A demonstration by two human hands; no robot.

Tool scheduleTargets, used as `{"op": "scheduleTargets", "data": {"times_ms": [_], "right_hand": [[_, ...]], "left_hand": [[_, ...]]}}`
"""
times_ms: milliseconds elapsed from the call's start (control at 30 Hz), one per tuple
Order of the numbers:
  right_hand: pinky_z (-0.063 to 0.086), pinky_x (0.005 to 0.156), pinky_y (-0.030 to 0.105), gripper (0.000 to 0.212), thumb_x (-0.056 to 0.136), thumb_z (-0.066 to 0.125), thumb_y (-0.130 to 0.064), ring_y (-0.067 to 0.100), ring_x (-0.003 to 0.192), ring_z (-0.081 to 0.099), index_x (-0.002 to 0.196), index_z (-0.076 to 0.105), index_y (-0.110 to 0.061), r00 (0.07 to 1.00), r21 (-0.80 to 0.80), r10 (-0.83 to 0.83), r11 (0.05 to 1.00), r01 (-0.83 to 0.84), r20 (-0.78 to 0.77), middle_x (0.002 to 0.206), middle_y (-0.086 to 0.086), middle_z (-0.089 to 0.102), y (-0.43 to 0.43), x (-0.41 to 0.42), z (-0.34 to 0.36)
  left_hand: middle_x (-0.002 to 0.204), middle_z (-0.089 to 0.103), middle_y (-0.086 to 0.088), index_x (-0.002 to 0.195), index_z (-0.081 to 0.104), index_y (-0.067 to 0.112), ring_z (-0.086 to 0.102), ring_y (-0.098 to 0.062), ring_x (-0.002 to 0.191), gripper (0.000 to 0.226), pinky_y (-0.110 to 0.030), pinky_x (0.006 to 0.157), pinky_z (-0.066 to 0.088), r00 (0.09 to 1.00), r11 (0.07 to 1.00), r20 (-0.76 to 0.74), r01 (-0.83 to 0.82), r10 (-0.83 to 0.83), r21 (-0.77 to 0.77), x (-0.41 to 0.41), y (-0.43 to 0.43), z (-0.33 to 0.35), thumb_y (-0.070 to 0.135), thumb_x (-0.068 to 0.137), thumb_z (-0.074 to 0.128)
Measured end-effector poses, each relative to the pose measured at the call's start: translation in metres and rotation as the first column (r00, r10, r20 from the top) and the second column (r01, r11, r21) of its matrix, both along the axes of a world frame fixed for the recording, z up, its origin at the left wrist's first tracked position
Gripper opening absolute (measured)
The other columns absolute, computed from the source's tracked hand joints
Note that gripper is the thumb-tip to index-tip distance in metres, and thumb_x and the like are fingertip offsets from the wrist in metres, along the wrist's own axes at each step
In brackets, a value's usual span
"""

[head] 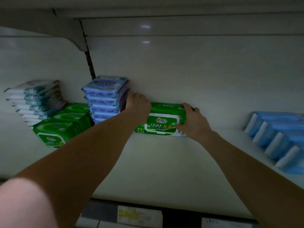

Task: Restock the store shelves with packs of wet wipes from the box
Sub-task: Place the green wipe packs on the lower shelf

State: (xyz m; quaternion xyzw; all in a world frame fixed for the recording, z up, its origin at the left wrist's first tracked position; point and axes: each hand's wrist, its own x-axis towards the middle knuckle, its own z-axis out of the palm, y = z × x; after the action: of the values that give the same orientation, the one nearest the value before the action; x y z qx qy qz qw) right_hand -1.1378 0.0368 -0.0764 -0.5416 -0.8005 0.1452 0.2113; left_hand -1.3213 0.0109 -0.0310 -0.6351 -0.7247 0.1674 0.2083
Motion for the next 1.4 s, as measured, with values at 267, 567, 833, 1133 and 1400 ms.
{"op": "scheduleTargets", "data": {"times_ms": [267, 567, 833, 1133, 1400], "right_hand": [[0.048, 0.083, 0.040, 0.077, 0.083, 0.071, -0.031, 0.036, 0.103, 0.057, 0.145, 0.026, -0.023, 0.996, -0.005, -0.051, 0.999, 0.051, 0.074, 0.124, 0.017, 0.042, -0.007, -0.002, 0.003], [0.030, 0.106, 0.043, 0.070, 0.083, 0.069, -0.029, 0.033, 0.130, 0.034, 0.143, 0.036, -0.018, 0.984, 0.209, 0.001, 0.977, -0.039, 0.176, 0.143, 0.015, 0.031, -0.038, -0.021, 0.037], [0.041, 0.096, 0.038, 0.046, 0.082, 0.066, -0.024, 0.035, 0.117, 0.046, 0.125, 0.053, -0.012, 0.958, 0.247, 0.261, 0.927, -0.282, 0.115, 0.126, 0.016, 0.048, -0.091, -0.094, 0.066], [0.042, 0.093, 0.036, 0.045, 0.084, 0.066, -0.027, 0.031, 0.119, 0.048, 0.126, 0.053, -0.014, 0.813, 0.186, 0.570, 0.792, -0.582, 0.117, 0.129, 0.013, 0.048, -0.198, -0.217, 0.061], [0.041, 0.092, 0.038, 0.047, 0.087, 0.062, -0.030, 0.030, 0.119, 0.046, 0.131, 0.048, -0.020, 0.606, 0.104, 0.778, 0.597, -0.795, 0.168, 0.130, 0.009, 0.045, -0.359, -0.327, 0.045]], "left_hand": [[0.136, 0.043, -0.011, 0.135, 0.045, 0.011, 0.041, -0.028, 0.125, 0.056, -0.044, 0.108, 0.026, 0.998, 0.998, 0.062, -0.013, 0.009, 0.065, -0.001, -0.006, -0.006, 0.037, 0.088, 0.062], [0.129, 0.048, -0.012, 0.129, 0.049, 0.012, 0.046, -0.030, 0.121, 0.046, -0.039, 0.096, 0.039, 0.983, 0.984, 0.171, 0.033, -0.063, 0.174, 0.005, -0.036, 0.010, 0.028, 0.089, 0.063], [0.118, 0.063, -0.011, 0.117, 0.061, 0.014, 0.060, -0.032, 0.113, 0.030, -0.036, 0.080, 0.045, 0.889, 0.972, 0.458, -0.122, 0.017, 0.200, -0.033, -0.102, 0.023, 0.027, 0.091, 0.054], [0.131, 0.057, -0.006, 0.130, 0.054, 0.017, 0.056, -0.027, 0.119, 0.039, -0.036, 0.091, 0.046, 0.820, 0.884, 0.447, -0.451, 0.356, 0.124, -0.140, -0.253, 0.021, 0.032, 0.094, 0.053], [0.124, 0.060, -0.008, 0.123, 0.057, 0.018, 0.058, -0.029, 0.114, 0.033, -0.030, 0.074, 0.037, 0.610, 0.673, 0.476, -0.738, 0.634, 0.050, -0.218, -0.439, -0.001, 0.026, 0.091, 0.056]]}}
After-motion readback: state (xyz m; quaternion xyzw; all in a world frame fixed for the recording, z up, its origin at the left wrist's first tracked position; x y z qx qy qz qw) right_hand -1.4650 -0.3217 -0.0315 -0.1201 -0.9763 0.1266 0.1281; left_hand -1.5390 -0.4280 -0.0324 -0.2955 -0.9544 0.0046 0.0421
